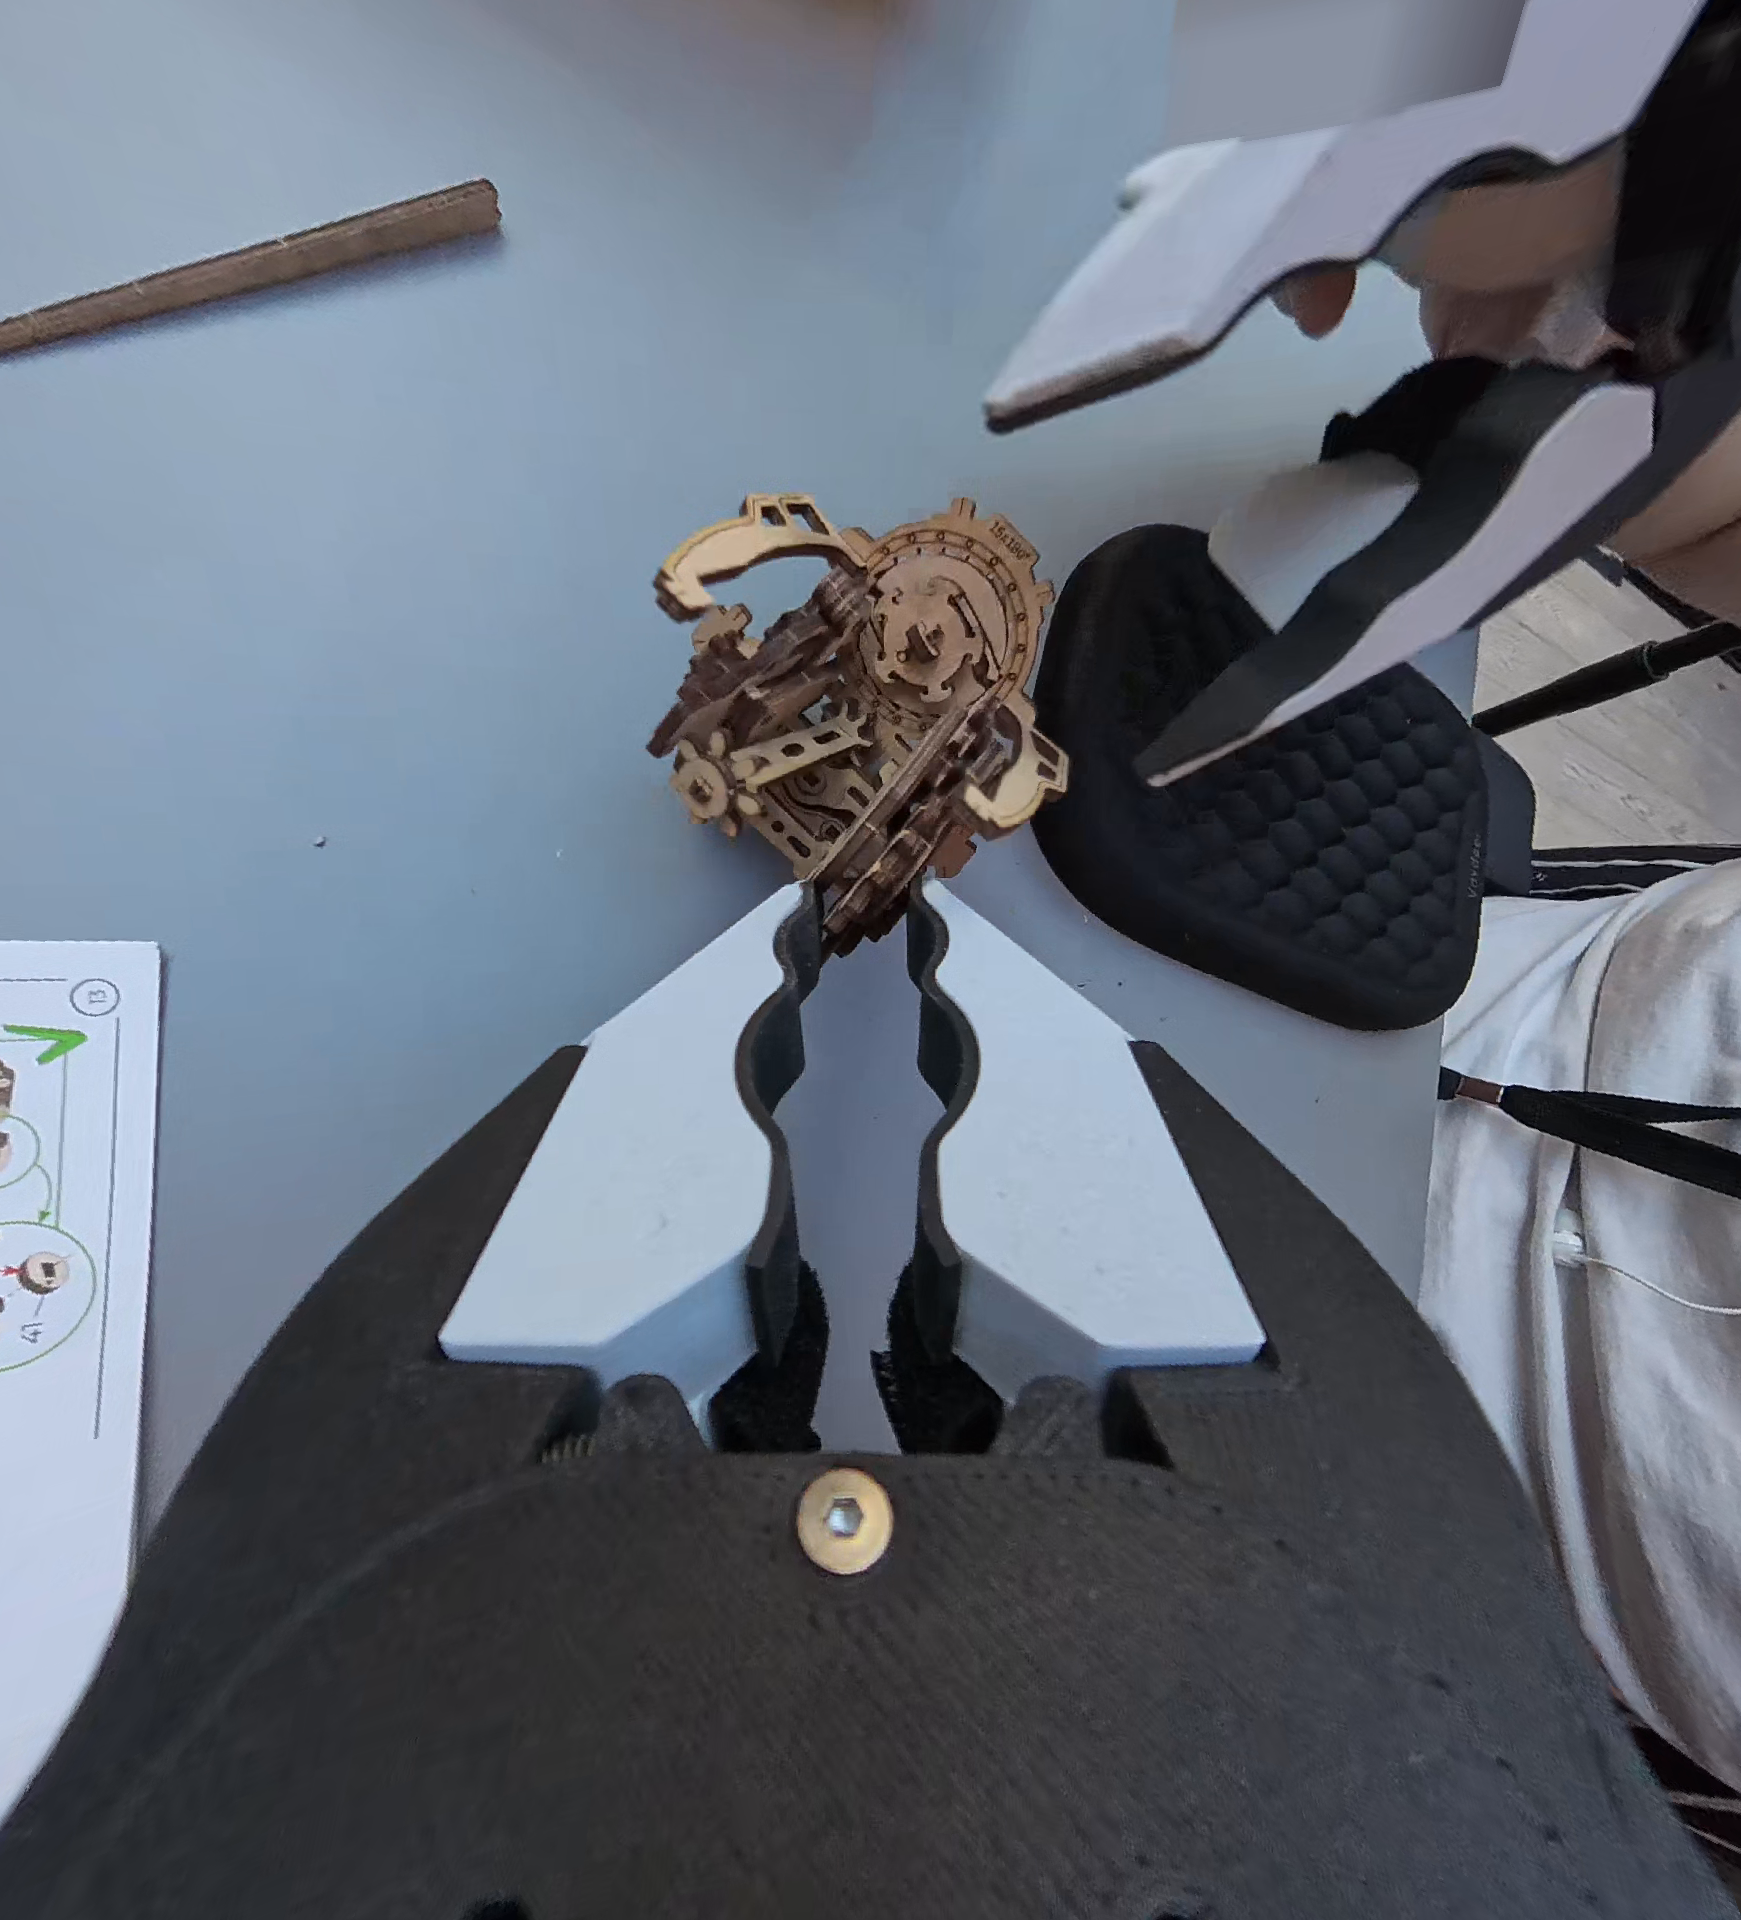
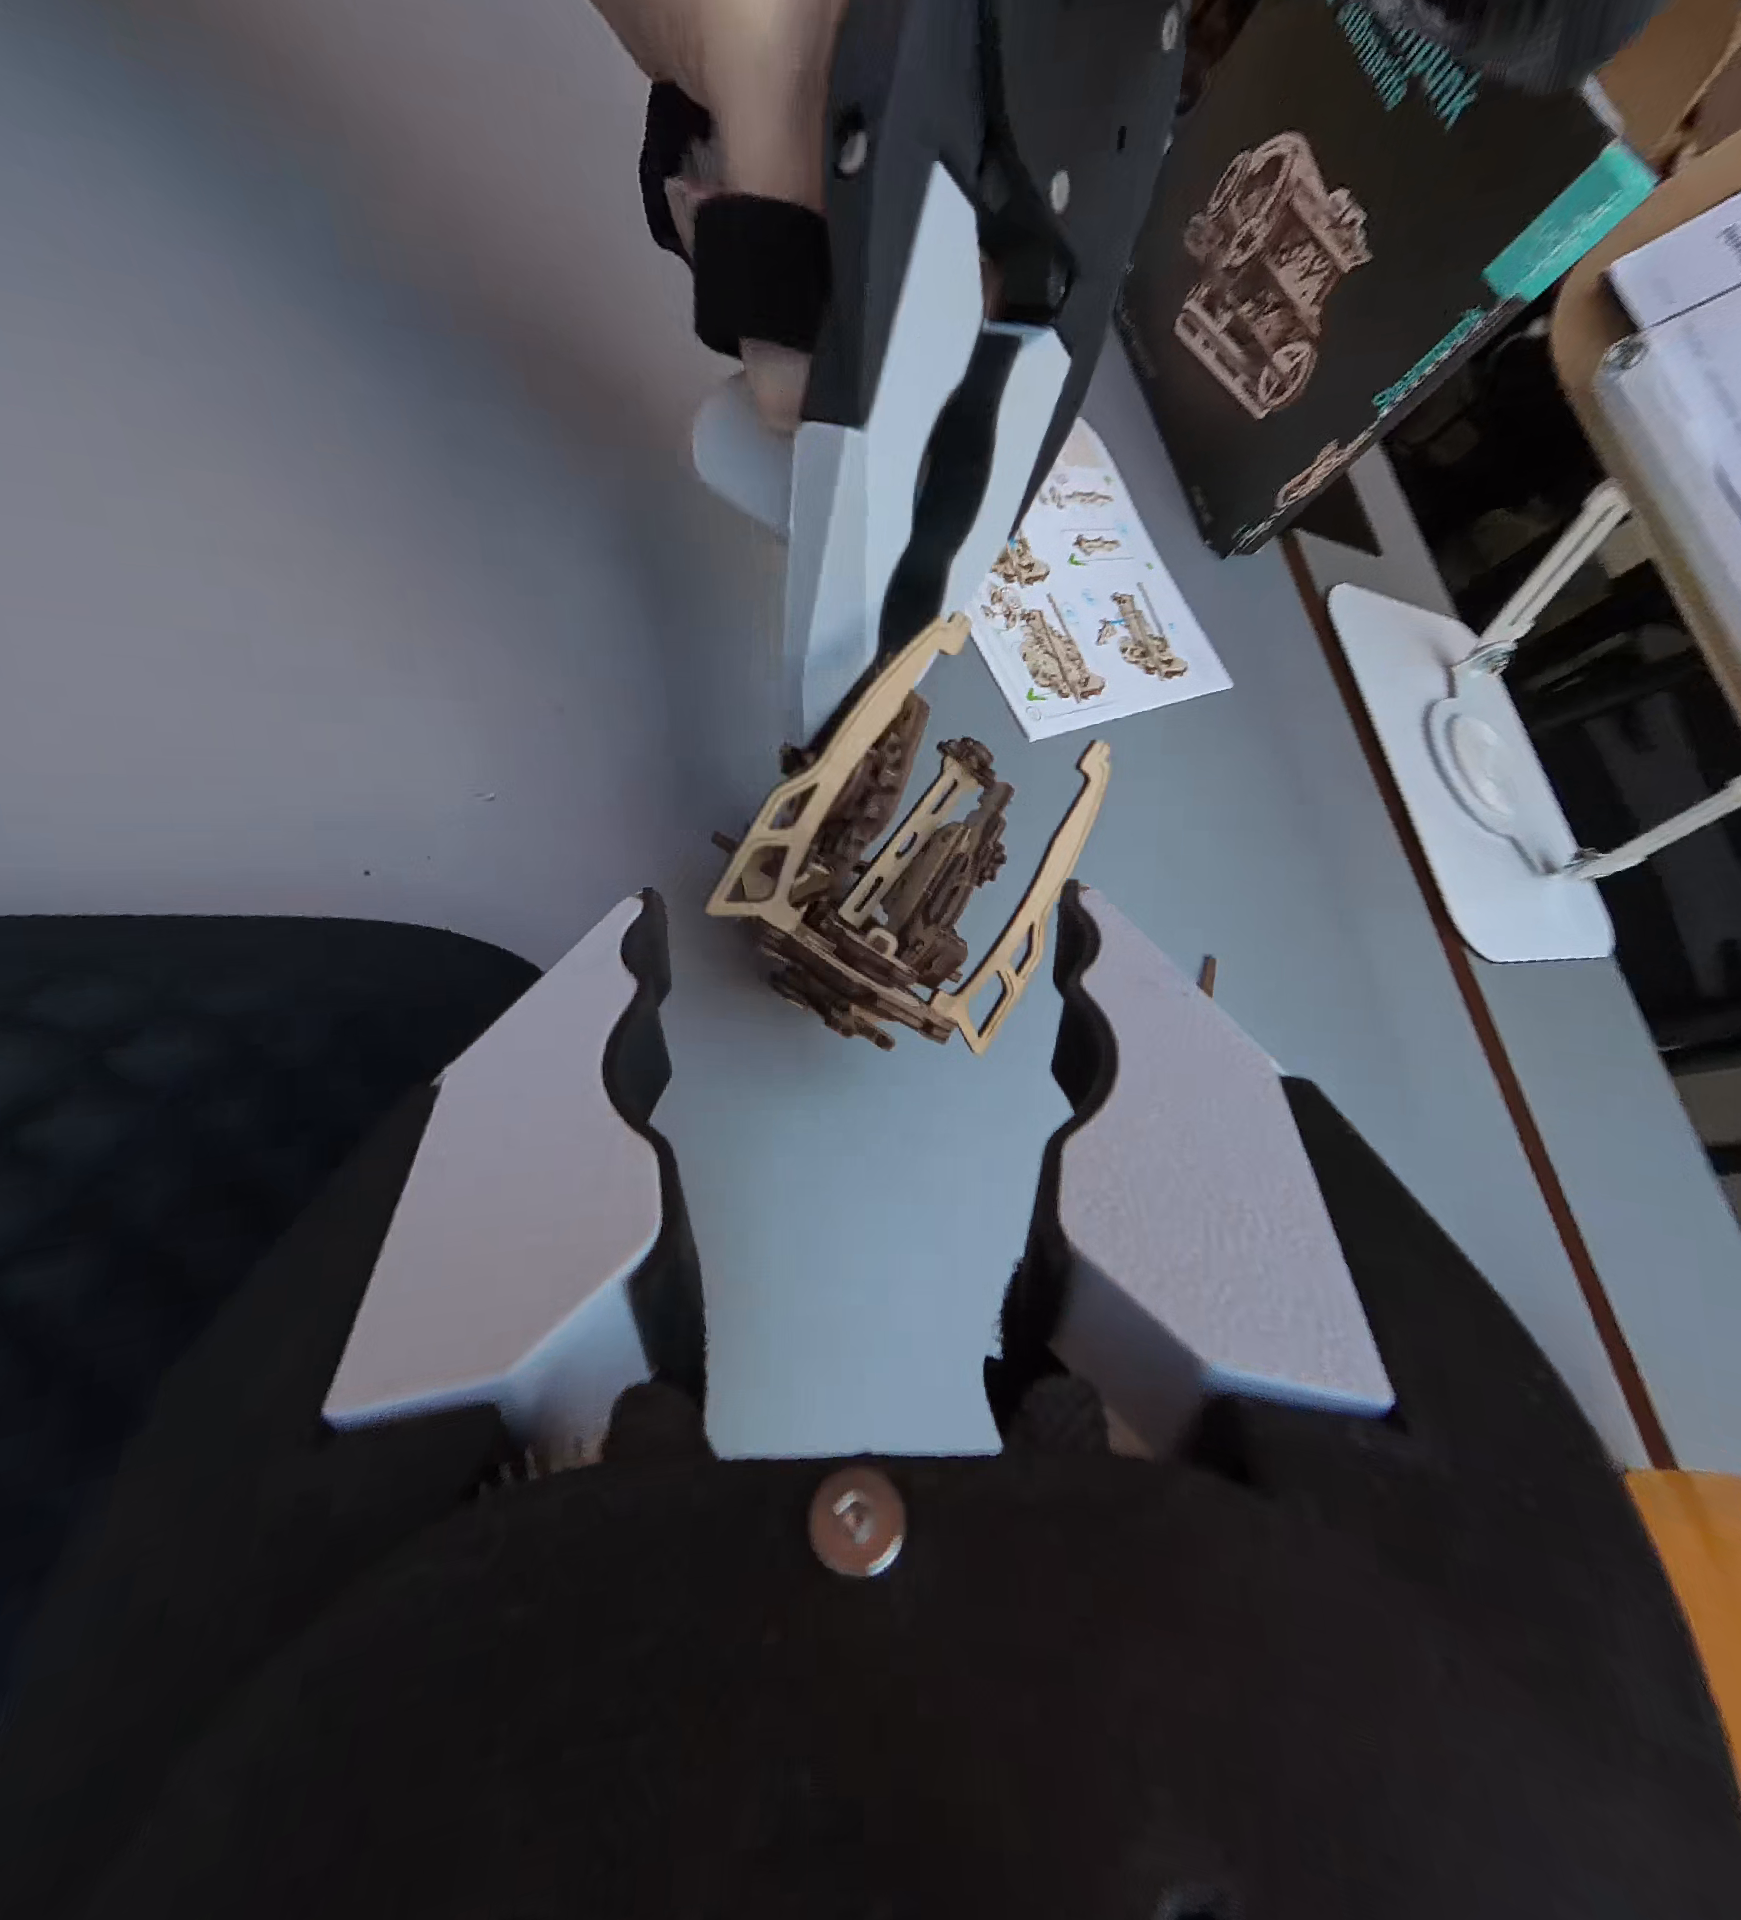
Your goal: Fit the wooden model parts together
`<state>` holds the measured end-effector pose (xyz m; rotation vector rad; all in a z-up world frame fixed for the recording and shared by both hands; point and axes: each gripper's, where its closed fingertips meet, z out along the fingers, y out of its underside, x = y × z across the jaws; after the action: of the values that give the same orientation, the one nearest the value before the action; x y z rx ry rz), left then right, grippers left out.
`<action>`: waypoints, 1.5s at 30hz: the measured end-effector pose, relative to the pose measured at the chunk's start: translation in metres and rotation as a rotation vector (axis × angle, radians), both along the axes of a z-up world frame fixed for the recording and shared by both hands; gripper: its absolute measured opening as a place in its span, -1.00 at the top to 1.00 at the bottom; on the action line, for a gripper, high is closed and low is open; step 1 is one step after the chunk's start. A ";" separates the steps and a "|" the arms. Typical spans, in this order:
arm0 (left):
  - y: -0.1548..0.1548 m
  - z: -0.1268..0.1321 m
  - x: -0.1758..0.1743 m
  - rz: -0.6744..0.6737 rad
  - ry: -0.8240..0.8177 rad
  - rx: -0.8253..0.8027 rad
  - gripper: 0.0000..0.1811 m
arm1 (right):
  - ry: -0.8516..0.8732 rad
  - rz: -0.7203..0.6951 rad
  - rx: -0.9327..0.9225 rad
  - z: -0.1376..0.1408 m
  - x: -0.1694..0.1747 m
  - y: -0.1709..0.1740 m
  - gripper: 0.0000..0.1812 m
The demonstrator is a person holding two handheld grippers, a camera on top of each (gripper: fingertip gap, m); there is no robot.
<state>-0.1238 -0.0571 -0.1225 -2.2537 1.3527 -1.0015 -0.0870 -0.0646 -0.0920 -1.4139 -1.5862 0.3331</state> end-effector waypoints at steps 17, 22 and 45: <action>0.011 0.002 0.006 0.087 0.080 -0.153 0.84 | -0.095 -0.186 0.089 -0.039 -0.006 0.023 0.55; 0.014 0.001 0.007 0.127 0.070 -0.243 0.84 | -0.140 -0.122 0.116 -0.039 -0.004 0.026 0.56; 0.037 0.002 0.010 0.183 0.079 -0.395 0.84 | -0.122 -0.080 0.118 -0.039 -0.007 0.048 0.54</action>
<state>-0.1142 -0.0205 -0.1201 -2.6711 1.0202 -1.2113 -0.0936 -0.0168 -0.1312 -1.4235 -1.6146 0.1059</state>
